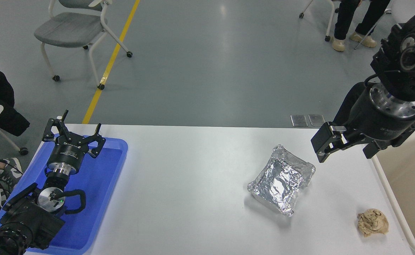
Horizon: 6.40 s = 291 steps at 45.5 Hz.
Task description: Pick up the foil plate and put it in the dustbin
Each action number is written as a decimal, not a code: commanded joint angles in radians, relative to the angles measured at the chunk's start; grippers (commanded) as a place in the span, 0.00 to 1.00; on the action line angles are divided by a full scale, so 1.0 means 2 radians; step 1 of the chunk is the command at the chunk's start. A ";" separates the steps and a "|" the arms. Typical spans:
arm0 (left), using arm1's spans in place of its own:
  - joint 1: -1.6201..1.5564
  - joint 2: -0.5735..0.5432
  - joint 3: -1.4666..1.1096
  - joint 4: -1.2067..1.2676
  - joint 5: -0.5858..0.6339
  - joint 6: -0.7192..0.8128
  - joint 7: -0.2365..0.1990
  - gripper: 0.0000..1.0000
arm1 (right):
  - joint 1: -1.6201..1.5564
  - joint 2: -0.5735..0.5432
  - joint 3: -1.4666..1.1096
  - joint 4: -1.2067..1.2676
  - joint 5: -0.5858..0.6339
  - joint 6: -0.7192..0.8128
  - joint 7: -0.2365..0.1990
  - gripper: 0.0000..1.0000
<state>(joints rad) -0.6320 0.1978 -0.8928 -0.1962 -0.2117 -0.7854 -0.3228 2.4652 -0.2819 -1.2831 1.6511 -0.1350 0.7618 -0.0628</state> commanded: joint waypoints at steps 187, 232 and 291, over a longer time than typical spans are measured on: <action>-0.001 -0.002 0.000 -0.001 0.000 0.000 0.000 1.00 | -0.601 0.039 0.240 -0.456 -0.096 -0.200 -0.072 0.00; -0.001 -0.001 0.000 -0.001 0.000 0.000 0.000 1.00 | -0.065 -0.059 -0.009 -0.092 -0.067 -0.113 -0.072 0.00; -0.001 -0.001 0.000 -0.001 0.000 0.000 -0.001 1.00 | -0.473 -0.308 0.150 -0.486 -0.365 -0.172 -0.036 0.00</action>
<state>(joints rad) -0.6335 0.1963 -0.8931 -0.1969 -0.2117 -0.7854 -0.3238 1.8618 -0.8239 -1.1903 0.9213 -0.7907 0.5110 -0.1525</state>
